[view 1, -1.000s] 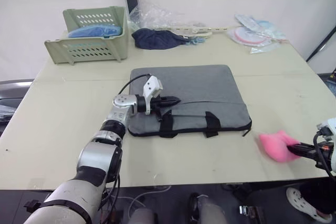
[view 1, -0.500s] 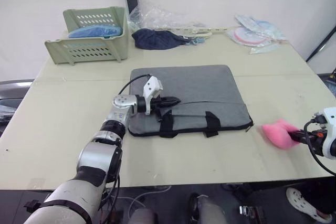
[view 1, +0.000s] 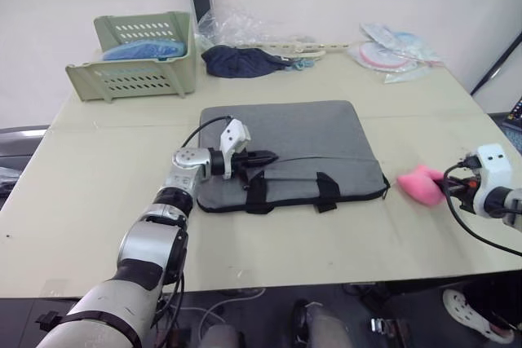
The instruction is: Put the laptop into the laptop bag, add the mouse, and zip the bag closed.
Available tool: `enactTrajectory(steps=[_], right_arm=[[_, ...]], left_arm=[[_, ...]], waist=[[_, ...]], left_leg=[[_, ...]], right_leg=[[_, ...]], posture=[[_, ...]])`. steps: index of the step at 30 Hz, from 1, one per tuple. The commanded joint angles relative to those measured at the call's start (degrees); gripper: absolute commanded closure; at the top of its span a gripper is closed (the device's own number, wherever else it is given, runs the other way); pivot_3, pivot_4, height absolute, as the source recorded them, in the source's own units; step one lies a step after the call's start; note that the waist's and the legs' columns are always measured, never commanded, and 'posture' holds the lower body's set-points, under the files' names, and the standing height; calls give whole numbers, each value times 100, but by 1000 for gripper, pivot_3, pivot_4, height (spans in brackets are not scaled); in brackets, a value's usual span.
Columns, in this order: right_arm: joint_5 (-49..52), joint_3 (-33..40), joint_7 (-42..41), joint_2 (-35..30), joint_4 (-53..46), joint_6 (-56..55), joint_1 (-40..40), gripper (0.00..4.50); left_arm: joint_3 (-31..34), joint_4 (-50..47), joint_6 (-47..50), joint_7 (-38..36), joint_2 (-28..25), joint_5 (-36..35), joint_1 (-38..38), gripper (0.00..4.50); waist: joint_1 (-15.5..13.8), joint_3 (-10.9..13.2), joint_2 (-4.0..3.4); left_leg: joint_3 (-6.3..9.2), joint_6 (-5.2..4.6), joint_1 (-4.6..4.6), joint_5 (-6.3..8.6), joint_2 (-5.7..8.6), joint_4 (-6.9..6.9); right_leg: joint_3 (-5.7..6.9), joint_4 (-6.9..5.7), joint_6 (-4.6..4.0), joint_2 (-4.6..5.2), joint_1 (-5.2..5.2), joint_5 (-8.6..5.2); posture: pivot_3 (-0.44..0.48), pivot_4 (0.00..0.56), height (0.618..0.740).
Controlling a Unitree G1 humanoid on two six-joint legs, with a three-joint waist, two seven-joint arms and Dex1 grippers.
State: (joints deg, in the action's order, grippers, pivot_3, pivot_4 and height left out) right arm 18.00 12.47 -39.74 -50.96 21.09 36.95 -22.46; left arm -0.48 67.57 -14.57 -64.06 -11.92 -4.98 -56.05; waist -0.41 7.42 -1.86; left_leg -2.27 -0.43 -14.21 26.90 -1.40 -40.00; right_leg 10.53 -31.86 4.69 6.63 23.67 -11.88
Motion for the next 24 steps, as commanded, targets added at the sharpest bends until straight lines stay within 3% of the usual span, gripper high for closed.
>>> enactTrajectory(steps=[1,24], right_arm=[[-217,1,298,102,139,-195,-214,4443],[-841,-241,705,933,938,-965,-1637,4443]], left_arm=[[-318,457,191,-118,61,427,501,4500],[-339,387,173,-174,73,425,600,4500]], waist=[[9,-6,-10],[62,-9,-59]], left_leg=[[0,0,0,0,0,0],[2,0,-3,0,-1,0]], right_leg=[[0,0,0,0,0,0],[0,-2,3,2,2,1]], posture=[[0,150,740],[0,150,740]])
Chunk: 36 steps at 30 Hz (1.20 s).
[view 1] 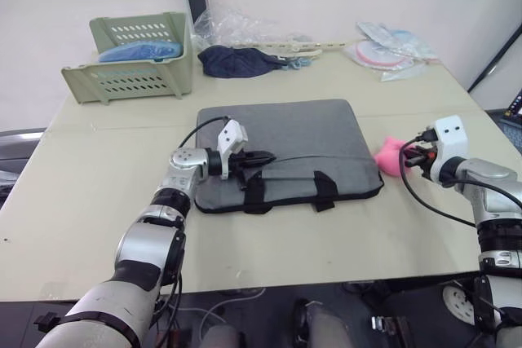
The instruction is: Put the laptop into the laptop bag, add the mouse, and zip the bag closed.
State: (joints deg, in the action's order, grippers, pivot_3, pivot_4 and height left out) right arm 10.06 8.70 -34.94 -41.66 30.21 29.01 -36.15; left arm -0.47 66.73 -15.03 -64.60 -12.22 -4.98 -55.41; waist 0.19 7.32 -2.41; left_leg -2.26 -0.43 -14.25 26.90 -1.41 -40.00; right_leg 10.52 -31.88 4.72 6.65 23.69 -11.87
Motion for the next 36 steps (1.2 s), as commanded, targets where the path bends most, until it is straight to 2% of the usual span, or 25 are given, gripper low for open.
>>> enactTrajectory(steps=[1,7,17,21,27,30,36], right_arm=[[-42,140,230,19,54,-177,-308,4443],[-15,235,352,115,124,-278,-460,4443],[84,259,236,167,-284,-22,-185,4443],[120,301,273,176,-430,46,-82,2903],[147,517,465,171,-625,96,-31,247],[247,748,572,81,-1004,236,61,247],[560,1105,427,-174,-2452,898,610,247]], left_arm=[[-340,470,219,-118,105,426,539,4500],[-344,443,222,-125,129,421,567,4500],[-355,428,230,-149,131,426,591,4500],[-357,426,228,-152,135,426,580,4500],[-349,420,232,-137,138,421,558,4500],[-294,367,226,-125,96,367,507,4500],[5,-83,268,-256,-61,-11,296,4500]], waist=[[1,1,-9],[1,2,-13],[1,3,-21],[0,3,-21],[-4,3,-22],[-5,3,-23],[-15,21,-44]], left_leg=[[0,0,0,0,0,0],[0,0,-2,0,0,0],[1,0,-3,0,-1,1],[3,0,-2,0,-2,2],[5,0,-3,0,-2,3],[5,0,-3,0,-2,3],[10,0,-8,0,-2,4]], right_leg=[[0,0,0,0,0,0],[0,0,0,0,1,0],[0,1,0,0,1,0],[1,1,0,0,1,0],[1,1,1,0,2,-1],[1,2,1,0,2,-1],[3,3,1,1,4,-1]], posture=[[0,150,740],[0,150,740],[0,150,740],[0,150,740],[0,150,740],[0,150,740],[0,150,740]])
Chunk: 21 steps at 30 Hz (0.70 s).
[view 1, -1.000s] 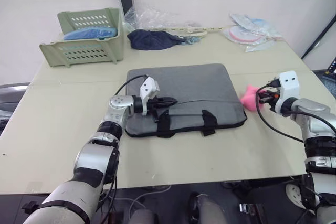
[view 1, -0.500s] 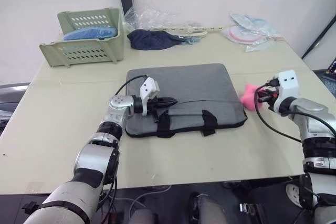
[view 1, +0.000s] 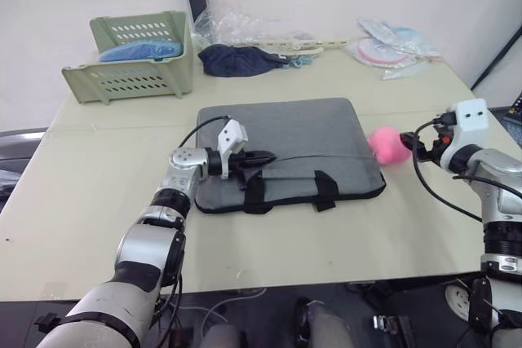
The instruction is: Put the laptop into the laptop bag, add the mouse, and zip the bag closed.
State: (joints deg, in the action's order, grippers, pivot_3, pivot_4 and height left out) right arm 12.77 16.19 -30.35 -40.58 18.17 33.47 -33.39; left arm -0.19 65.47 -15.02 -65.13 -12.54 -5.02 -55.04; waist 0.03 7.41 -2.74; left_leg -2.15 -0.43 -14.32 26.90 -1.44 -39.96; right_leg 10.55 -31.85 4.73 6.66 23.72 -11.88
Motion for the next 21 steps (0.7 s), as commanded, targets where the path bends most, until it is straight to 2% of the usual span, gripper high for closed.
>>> enactTrajectory(steps=[1,3,7,9,10,13,16,18,20,21], right_arm=[[368,411,-42,-305,-1577,618,449,247],[534,519,-1,-315,-2105,930,598,247],[783,687,100,-318,-2980,1391,751,247],[854,720,128,-309,-3179,1532,782,247],[1024,753,28,-357,-3385,1716,775,247],[1557,775,-481,-698,-3933,2187,742,247],[1935,780,-795,-1092,-4177,2492,679,247],[2194,818,-954,-1332,-4212,2680,594,247],[2414,833,-1182,-1644,-4250,2798,503,247],[2514,838,-1290,-1782,-4277,2845,467,163]], left_arm=[[46,-142,304,-240,-59,-103,232,4500],[183,-556,393,-316,-106,-301,217,4500],[489,-2323,1088,-160,-166,-955,294,4500],[511,-2793,1385,-78,-205,-1082,381,4500],[567,-3425,1750,58,-290,-1252,491,4500],[788,-5091,2712,531,-647,-1632,819,4500],[993,-6248,3535,999,-1106,-1845,1165,4500],[1038,-6662,3855,1149,-1455,-1848,1304,4500],[1430,-6798,4193,1570,-1776,-1950,1265,4500],[1634,-6848,4327,1742,-1913,-2019,1252,3976]], waist=[[0,22,-14],[9,53,-13],[18,91,6],[10,137,37],[4,146,50],[20,183,63],[27,216,63],[20,218,63],[-7,222,66],[-21,236,71]], left_leg=[[1,0,-4,0,1,0],[2,0,-13,0,-2,0],[-2,1,-49,-1,-1,-6],[-14,5,-106,-4,4,-20],[-14,9,-115,-6,3,-25],[-21,7,-123,-7,11,-21],[-22,6,-173,-7,8,-30],[-20,7,-172,-8,6,-31],[-20,7,-172,-8,7,-36],[-16,7,-176,-8,9,-39]], right_leg=[[0,1,0,0,3,0],[2,1,0,-2,12,0],[-2,-9,3,-2,53,2],[-7,-23,7,-3,116,6],[-5,-27,7,-7,146,6],[-3,-25,7,-8,156,6],[-7,-24,8,-11,186,7],[-8,-25,8,-11,183,7],[-11,-25,12,-9,178,11],[-11,-25,13,-7,178,16]], posture=[[0,150,740],[0,150,740],[0,150,740],[0,150,740],[0,150,740],[0,150,740],[0,150,740],[0,150,740],[0,150,740],[0,150,740]])
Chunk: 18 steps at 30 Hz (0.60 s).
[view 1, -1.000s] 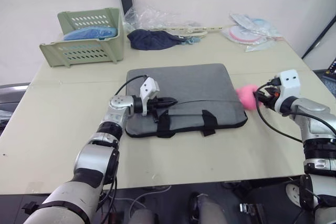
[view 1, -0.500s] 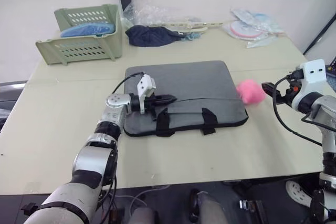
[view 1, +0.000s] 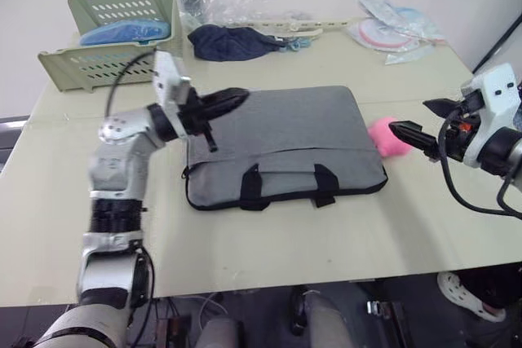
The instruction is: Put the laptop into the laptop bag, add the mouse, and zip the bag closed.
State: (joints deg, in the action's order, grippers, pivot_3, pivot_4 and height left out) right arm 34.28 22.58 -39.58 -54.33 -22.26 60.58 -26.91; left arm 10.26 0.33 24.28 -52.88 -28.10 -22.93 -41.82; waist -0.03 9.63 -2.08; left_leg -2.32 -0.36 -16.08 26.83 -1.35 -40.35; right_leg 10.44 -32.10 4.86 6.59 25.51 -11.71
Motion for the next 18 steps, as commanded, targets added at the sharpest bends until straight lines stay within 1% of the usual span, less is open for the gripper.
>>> enactTrajectory(steps=[1,3,4,5,6,7,9,10,13,15,18], right_arm=[[453,186,-566,-641,-198,143,-248,163],[558,153,-773,-904,-116,121,-323,163],[597,136,-819,-979,-80,98,-337,163],[630,132,-827,-1013,-73,89,-332,163],[667,112,-915,-1094,-10,53,-383,163],[664,95,-1047,-1209,79,-18,-408,163],[643,79,-1226,-1366,195,-123,-410,163],[632,77,-1271,-1409,222,-157,-390,163],[666,94,-1402,-1509,301,-242,-328,163],[753,170,-1649,-1656,385,-281,-317,163],[895,222,-1869,-1776,508,-340,-458,163]], left_arm=[[902,-461,657,607,-662,-343,25,3681],[1194,-646,972,646,-1051,-532,207,2787],[1247,-705,1061,659,-1169,-618,276,2426],[1260,-744,1105,678,-1226,-685,319,1862],[1491,-758,1207,692,-1465,-685,485,1438],[1817,-810,1364,653,-1767,-696,713,882],[2242,-910,1550,572,-2168,-744,1036,258],[2327,-959,1584,550,-2268,-799,1130,20],[2530,-1153,1845,577,-2517,-1023,1373,20],[2842,-1482,2625,600,-2956,-1275,1626,20],[3343,-1868,3556,338,-3317,-2169,1827,20]], waist=[[-11,18,8],[14,35,4],[17,35,5],[18,35,6],[8,35,7],[2,37,10],[7,47,12],[24,54,9],[-12,57,18],[-11,60,20],[16,65,21]], left_leg=[[3,1,-4,0,0,-9],[3,2,-6,-1,-2,-11],[2,2,-4,-1,-5,-8],[1,2,-2,-1,-7,-5],[-1,2,-4,-1,-7,-4],[-4,2,-4,-1,-5,-5],[-1,2,-6,-1,-1,-5],[-3,2,-6,-1,-1,-5],[-7,11,-6,-4,-12,3],[-6,12,-6,-4,-10,2],[-8,13,-6,-5,-12,3]], right_leg=[[0,1,0,0,0,6],[-1,2,0,-2,1,7],[0,4,0,-5,2,6],[1,4,0,-7,2,6],[1,8,0,-7,1,6],[0,10,0,-6,-1,6],[-1,12,1,-2,-1,6],[-2,12,1,-4,0,6],[-1,13,1,-16,5,5],[-1,12,1,-9,3,5],[-4,13,1,-13,5,5]], posture=[[0,150,740],[0,150,740],[0,150,740],[0,150,740],[0,150,740],[0,150,740],[0,150,740],[0,150,740],[0,150,740],[0,150,740],[0,150,740]])
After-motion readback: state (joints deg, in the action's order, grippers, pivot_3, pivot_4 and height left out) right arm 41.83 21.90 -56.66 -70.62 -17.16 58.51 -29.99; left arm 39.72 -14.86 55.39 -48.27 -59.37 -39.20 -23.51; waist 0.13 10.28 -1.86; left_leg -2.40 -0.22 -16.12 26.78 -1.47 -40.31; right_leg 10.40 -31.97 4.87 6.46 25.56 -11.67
